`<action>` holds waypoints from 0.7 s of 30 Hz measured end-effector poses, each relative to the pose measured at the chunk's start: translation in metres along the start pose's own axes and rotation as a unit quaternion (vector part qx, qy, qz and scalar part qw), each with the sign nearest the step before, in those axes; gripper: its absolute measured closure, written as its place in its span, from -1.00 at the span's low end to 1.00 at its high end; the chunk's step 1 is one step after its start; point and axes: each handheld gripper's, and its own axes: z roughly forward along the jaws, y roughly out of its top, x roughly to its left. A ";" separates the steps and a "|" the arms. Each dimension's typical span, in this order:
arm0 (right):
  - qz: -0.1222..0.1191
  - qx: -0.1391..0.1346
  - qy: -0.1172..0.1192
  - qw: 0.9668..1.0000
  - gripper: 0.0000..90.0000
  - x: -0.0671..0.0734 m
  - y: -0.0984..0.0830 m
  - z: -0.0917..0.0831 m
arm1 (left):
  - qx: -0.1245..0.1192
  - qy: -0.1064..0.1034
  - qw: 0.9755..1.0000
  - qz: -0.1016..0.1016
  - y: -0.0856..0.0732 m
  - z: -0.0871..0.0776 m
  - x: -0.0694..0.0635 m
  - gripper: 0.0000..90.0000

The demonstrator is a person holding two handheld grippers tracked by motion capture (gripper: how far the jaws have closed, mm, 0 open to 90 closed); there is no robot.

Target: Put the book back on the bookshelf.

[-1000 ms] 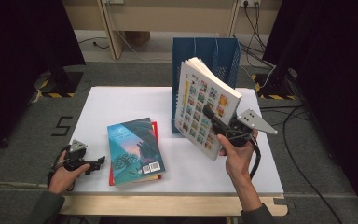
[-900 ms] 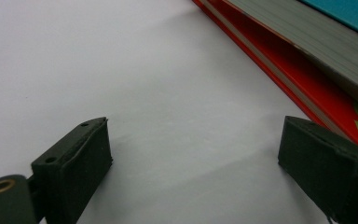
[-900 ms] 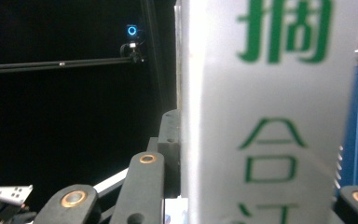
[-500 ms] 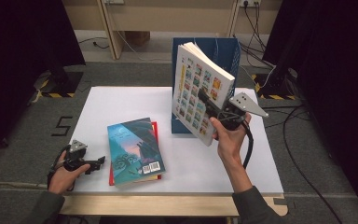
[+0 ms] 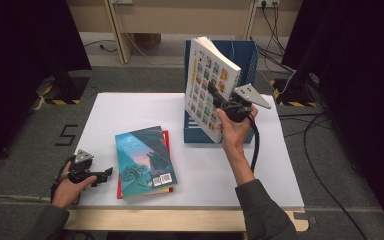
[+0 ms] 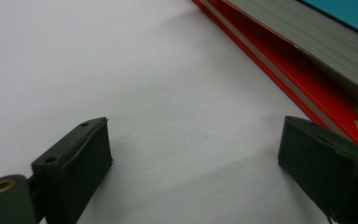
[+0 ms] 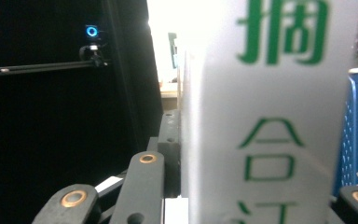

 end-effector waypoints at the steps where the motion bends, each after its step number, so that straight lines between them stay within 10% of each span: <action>1: -0.001 0.000 -0.004 1.000 0.64 -0.001 -0.001 0.004 | 0.000 0.000 1.000 0.000 0.000 0.000 0.000 -0.82; 21: -0.013 0.008 -0.058 0.998 0.63 -0.005 -0.014 0.064 | 0.000 0.000 1.000 0.000 0.000 0.000 0.000 -0.82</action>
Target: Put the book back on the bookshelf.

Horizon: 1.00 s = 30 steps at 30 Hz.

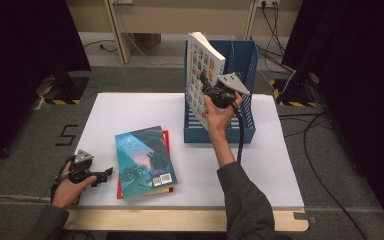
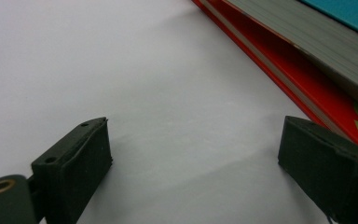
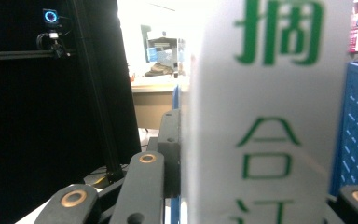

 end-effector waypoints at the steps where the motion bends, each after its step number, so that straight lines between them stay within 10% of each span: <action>1: 0.001 0.000 -0.001 1.000 0.64 0.000 0.000 0.002 | 0.000 0.000 1.000 0.000 0.000 0.000 0.000 -0.82; 30: 0.000 0.039 -0.041 0.998 0.63 0.005 -0.037 0.059 | -0.001 0.001 1.000 0.001 0.000 0.000 0.000 -0.82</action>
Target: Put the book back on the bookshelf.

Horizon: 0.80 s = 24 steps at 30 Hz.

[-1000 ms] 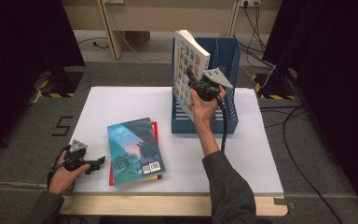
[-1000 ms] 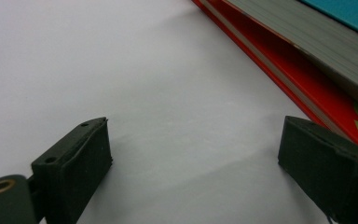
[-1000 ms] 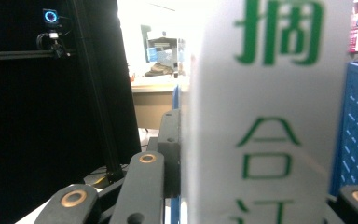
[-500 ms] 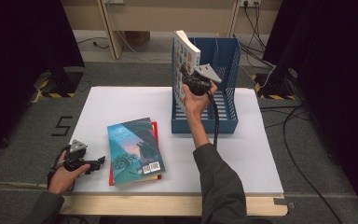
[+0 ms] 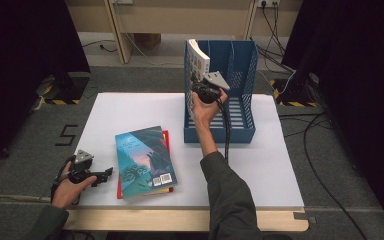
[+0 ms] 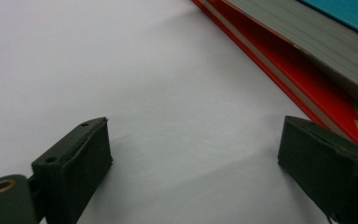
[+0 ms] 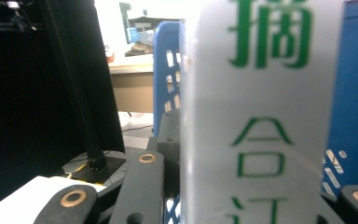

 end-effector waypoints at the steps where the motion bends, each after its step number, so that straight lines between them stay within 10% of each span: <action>1: -0.003 -0.002 0.000 1.000 0.63 0.000 -0.001 0.001 | 0.000 0.000 1.000 0.000 0.000 0.000 0.000 -0.82; 24: -0.027 0.032 0.016 0.999 0.59 0.008 -0.015 -0.004 | 0.000 0.000 1.000 0.002 0.000 0.000 0.000 -0.81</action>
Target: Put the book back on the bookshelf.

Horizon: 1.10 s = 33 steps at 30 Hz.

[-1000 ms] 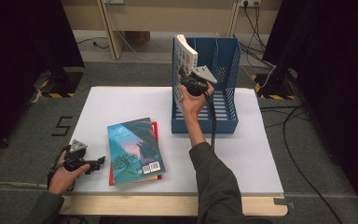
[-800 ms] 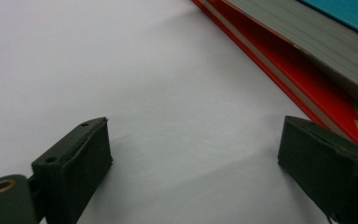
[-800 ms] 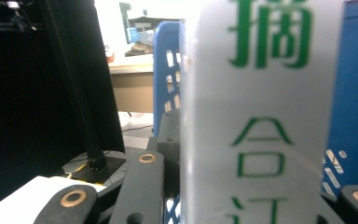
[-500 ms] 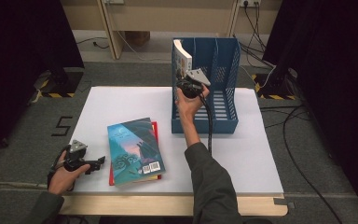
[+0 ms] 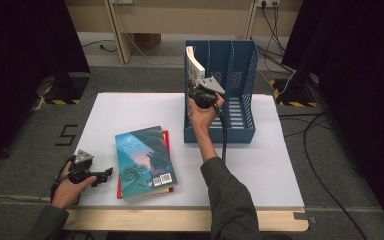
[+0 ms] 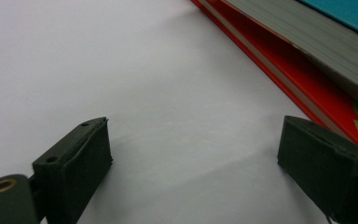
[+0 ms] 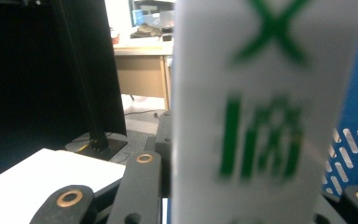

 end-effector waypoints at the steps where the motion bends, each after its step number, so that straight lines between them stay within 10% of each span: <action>1: -0.004 0.002 0.003 1.000 0.59 0.000 0.000 -0.001 | 0.000 0.000 1.000 0.000 0.000 0.000 0.000 -0.81; 33: -0.074 0.068 0.086 0.991 0.35 -0.007 -0.014 -0.058 | -0.001 0.000 1.000 -0.001 0.000 0.000 0.000 -0.81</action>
